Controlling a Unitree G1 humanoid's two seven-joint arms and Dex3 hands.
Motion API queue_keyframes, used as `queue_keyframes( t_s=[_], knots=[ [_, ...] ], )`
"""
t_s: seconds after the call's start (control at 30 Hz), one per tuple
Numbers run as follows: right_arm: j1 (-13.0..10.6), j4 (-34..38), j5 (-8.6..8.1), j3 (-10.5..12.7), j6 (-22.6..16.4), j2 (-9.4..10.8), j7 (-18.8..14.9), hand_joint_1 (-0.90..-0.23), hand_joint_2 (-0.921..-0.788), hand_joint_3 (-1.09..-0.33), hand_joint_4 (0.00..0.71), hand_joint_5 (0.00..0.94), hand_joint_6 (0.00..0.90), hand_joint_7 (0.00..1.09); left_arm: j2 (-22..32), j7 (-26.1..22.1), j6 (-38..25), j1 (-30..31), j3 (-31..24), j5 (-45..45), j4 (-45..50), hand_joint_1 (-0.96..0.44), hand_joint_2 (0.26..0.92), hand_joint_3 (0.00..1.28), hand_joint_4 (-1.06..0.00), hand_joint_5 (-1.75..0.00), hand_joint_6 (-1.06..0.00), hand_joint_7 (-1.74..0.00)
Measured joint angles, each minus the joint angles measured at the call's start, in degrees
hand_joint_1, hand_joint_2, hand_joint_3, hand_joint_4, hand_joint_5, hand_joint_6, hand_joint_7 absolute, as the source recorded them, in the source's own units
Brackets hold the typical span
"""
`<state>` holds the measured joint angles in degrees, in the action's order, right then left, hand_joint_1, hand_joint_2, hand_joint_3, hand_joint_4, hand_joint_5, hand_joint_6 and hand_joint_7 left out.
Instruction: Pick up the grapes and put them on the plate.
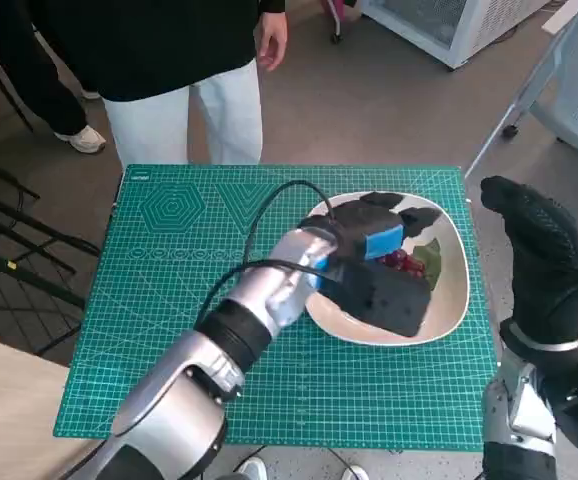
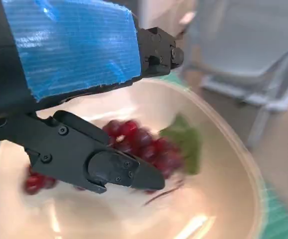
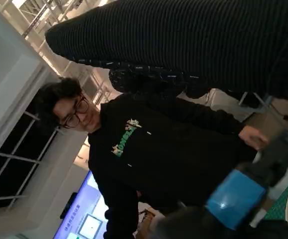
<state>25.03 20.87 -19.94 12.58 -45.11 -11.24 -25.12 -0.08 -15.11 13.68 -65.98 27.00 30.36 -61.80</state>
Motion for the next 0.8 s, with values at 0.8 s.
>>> queue_keyframes(
  t_s=[0.8],
  knots=[
    [0.12,-0.26,-0.10,-0.31,0.04,-0.04,-0.16,-0.561,-0.921,-0.703,0.199,0.001,-0.001,0.41,4.98,-6.80,19.62,19.83,-30.08,-35.15,9.16,-0.52,0.921,0.24,-0.08,-0.02,-0.15,-0.03]
  ],
)
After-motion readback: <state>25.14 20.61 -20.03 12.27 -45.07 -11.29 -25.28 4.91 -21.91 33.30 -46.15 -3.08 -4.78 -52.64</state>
